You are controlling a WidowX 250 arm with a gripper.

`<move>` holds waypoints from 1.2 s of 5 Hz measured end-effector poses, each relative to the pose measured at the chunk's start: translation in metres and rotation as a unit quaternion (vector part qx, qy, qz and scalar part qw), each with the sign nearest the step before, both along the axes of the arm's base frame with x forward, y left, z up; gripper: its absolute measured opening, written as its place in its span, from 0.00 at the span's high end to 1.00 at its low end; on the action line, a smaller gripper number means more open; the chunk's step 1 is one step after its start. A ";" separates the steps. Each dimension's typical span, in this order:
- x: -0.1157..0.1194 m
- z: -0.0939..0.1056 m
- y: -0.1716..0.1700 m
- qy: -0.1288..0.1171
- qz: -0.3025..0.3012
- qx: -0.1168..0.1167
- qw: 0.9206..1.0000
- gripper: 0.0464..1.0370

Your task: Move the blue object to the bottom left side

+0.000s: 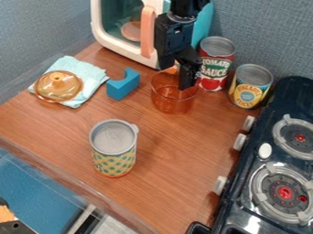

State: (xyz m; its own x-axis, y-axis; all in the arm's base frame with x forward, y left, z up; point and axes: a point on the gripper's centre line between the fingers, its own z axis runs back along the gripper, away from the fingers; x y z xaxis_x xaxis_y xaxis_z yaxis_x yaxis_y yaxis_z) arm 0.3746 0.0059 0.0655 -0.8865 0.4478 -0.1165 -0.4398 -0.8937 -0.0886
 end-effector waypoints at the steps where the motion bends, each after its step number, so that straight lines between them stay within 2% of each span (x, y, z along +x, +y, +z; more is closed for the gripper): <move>1: -0.002 -0.012 0.000 0.016 0.001 -0.001 1.000 0.04; 2: 0.001 -0.008 0.015 0.000 0.012 -0.005 1.000 0.04; 3: -0.004 0.005 0.046 -0.018 0.057 0.005 0.998 0.04; 4: -0.017 -0.005 0.083 -0.025 0.103 0.032 0.994 0.04; 5: -0.020 -0.010 0.106 -0.026 0.130 0.041 0.990 0.04; 6: -0.020 -0.028 0.121 -0.019 0.144 0.040 0.989 0.04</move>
